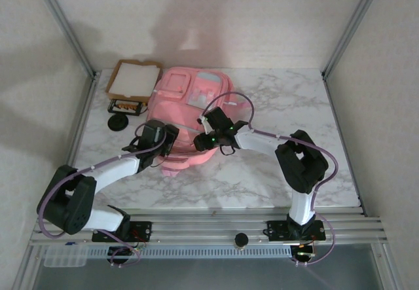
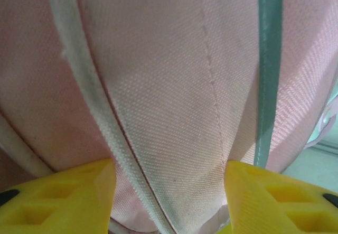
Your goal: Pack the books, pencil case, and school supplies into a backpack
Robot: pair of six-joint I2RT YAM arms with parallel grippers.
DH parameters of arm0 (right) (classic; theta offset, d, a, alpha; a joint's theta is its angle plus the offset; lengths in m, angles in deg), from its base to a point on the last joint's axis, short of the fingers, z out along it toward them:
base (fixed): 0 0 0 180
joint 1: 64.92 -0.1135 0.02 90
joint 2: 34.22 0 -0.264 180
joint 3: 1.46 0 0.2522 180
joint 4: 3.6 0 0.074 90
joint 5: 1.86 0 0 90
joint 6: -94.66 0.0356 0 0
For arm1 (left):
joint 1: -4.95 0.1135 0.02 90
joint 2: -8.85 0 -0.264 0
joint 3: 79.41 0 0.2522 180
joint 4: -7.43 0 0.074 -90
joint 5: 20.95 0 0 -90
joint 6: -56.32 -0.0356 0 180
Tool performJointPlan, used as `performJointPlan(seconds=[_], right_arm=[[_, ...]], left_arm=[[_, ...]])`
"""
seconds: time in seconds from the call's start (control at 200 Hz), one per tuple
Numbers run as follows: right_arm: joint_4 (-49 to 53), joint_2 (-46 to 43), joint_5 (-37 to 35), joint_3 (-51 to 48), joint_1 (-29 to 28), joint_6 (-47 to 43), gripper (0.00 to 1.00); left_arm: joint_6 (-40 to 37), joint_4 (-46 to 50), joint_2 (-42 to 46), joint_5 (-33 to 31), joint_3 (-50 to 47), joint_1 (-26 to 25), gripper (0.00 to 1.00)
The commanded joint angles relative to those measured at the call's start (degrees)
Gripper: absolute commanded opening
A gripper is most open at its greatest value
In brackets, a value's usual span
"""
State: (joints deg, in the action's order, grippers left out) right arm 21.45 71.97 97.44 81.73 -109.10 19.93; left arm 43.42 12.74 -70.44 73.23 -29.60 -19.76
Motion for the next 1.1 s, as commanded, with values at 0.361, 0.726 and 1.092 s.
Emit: performJointPlan(seconds=[0.361, 0.726, 1.092], right_arm=[[-8.87, -5.96, 3.81, -4.94, 0.05, 5.66, 0.52], [-9.38, -8.88, 3.24, -7.75, -3.06, 17.08, 0.52], [-12.24, -6.39, -0.10, -5.63, -3.12, 24.18, 0.48]], left_arm=[[7.31, -4.51, -3.58, -6.95, 3.94, -1.29, 0.04], [9.18, -2.98, -0.72, -3.75, 6.93, -1.57, 0.00], [10.34, -1.80, 1.76, -2.66, 8.00, -2.49, 0.00]])
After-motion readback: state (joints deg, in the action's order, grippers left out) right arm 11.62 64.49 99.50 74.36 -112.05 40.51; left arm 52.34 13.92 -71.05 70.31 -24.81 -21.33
